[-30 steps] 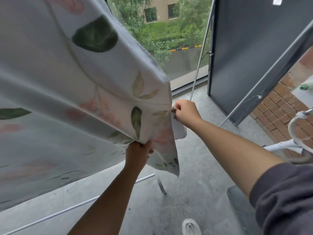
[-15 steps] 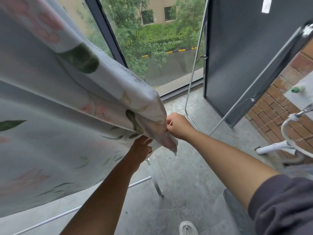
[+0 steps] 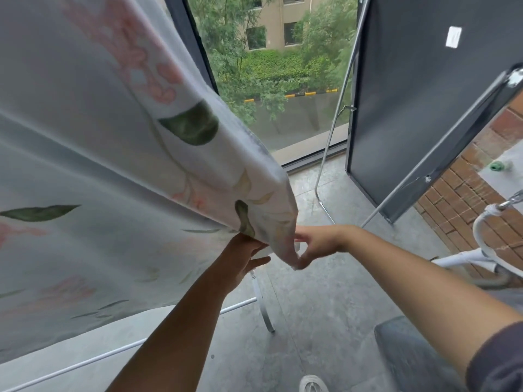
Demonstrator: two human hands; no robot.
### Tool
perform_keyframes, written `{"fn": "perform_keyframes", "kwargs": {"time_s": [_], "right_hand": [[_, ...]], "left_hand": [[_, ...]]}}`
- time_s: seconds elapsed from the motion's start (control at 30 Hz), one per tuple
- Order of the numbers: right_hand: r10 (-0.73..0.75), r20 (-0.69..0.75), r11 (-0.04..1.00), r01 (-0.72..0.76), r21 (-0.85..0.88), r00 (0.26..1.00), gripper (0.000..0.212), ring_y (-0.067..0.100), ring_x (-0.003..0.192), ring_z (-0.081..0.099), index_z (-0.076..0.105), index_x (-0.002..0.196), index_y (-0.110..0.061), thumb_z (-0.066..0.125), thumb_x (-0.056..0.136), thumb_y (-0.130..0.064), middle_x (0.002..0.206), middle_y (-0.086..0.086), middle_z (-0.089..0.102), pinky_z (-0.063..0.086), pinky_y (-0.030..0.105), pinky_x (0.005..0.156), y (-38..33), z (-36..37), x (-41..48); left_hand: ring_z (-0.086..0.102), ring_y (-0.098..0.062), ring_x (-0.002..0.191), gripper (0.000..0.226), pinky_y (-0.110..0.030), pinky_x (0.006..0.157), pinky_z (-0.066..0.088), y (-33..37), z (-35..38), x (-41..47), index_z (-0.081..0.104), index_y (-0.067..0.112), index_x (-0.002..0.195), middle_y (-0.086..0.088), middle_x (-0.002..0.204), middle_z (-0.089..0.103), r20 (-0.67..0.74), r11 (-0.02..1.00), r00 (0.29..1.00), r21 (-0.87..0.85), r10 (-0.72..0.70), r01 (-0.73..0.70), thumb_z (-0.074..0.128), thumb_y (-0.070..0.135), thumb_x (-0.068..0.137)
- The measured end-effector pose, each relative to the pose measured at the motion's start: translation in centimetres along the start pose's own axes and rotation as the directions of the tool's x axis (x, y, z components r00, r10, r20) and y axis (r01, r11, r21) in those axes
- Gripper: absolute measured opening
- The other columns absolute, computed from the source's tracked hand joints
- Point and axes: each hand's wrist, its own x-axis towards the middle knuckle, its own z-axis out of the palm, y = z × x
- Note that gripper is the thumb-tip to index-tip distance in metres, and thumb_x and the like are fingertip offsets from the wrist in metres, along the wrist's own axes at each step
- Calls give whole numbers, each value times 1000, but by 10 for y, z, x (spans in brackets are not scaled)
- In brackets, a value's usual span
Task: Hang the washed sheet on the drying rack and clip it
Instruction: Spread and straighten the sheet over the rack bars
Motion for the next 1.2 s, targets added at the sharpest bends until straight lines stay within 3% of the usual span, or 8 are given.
{"fn": "perform_keyframes", "kwargs": {"time_s": [0.1,0.2,0.3,0.53,0.67,0.87,1.03,1.2], "right_hand": [[-21,-314,999,5,-51,949,39,13,108,56,59,115,-23,72,79,-26,115,-7,60,48,35,96,9,11,22],[55,-683,989,-136,-65,729,18,32,89,62,62,86,-14,50,84,-27,92,9,65,51,36,75,1,0,35],[184,-822,960,-278,33,538,19,32,80,56,48,67,-16,48,85,-24,80,7,57,46,35,73,-12,-23,27],[333,-776,941,-135,311,536,38,36,105,55,50,118,-19,44,90,-45,115,10,61,47,45,89,-7,9,31],[577,-632,657,166,736,518,64,29,123,45,24,148,-16,51,93,-35,142,8,41,39,33,94,-27,60,14],[532,-407,199,357,913,743,13,22,102,57,55,107,-18,51,95,-20,113,3,56,51,38,80,-93,149,-30],[358,-400,94,394,914,844,25,27,104,63,57,118,-12,55,94,-19,113,8,67,50,43,88,-179,231,-67],[248,-386,149,358,922,889,20,25,97,68,62,111,-15,53,94,-19,106,7,72,49,38,83,-250,328,-94]], "left_hand": [[44,-14,128,31,-46,108,34,2,0,1,51,27,122,5,136,53,29,1000,999,-26,14,-13,49,10,96],[43,-14,128,33,-47,108,33,-4,-10,2,54,33,116,6,136,53,-23,999,1000,33,-4,5,41,8,99],[46,-17,125,37,-47,106,37,-12,-27,-2,52,29,124,6,132,57,-100,991,994,124,-36,48,36,6,100],[55,-21,114,22,-44,97,45,-16,-42,-28,56,20,113,0,117,64,-225,977,971,177,-78,120,43,9,98],[60,-22,107,20,-45,96,46,-16,-48,-72,59,18,107,-3,112,67,-250,988,968,136,-33,69,44,9,97],[66,-20,99,21,-39,88,51,-34,-64,-174,63,15,107,-3,105,71,-314,999,950,-52,-1,-16,45,9,97],[69,-22,94,18,-37,85,52,-54,-91,-280,63,13,105,-7,102,72,-363,975,932,-201,13,-92,49,10,96],[69,-22,90,18,-37,84,53,-75,-141,-407,65,11,104,-7,97,73,-452,914,892,-352,23,-201,50,7,94]]}}
